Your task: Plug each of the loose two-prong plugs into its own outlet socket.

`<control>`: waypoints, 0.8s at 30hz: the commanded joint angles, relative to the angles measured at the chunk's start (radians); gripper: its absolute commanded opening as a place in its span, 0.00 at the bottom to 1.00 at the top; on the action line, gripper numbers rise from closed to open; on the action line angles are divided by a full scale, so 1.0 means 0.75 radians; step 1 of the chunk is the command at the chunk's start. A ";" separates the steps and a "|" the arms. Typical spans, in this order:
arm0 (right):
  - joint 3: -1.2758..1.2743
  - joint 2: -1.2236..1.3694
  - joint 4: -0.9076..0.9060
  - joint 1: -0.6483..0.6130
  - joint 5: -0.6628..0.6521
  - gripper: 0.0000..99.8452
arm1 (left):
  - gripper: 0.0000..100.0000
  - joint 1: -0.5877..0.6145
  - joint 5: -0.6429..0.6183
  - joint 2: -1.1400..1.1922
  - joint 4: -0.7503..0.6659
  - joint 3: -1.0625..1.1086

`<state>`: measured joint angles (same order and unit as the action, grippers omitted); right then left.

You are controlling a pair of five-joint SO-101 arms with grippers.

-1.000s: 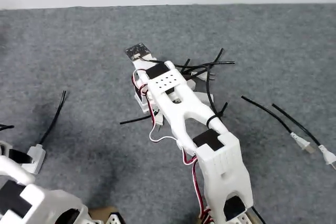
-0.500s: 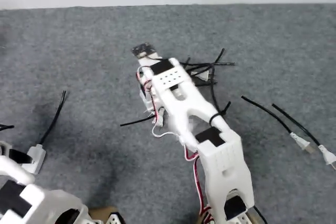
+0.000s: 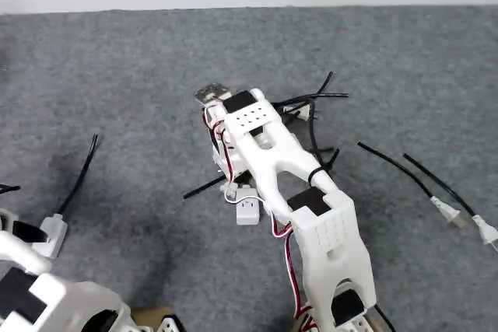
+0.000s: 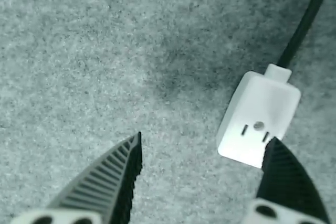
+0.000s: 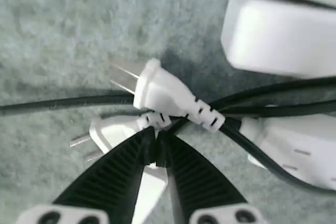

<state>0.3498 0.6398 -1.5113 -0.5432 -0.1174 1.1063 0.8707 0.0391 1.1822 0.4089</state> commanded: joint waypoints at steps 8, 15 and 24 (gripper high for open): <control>0.088 -0.273 -0.136 -0.015 -0.153 0.03 | 0.35 -0.014 -0.010 -0.045 -0.025 -0.017; 0.082 -0.259 -0.081 -0.099 -0.297 0.25 | 0.35 0.008 -0.010 -0.041 -0.135 -0.001; 0.090 -0.152 0.052 -0.089 -0.589 0.25 | 0.35 0.133 -0.008 -0.041 -0.559 0.208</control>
<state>0.3575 0.5232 -1.4945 -0.6061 -0.4749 1.1676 0.8646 0.0376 0.9198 0.5132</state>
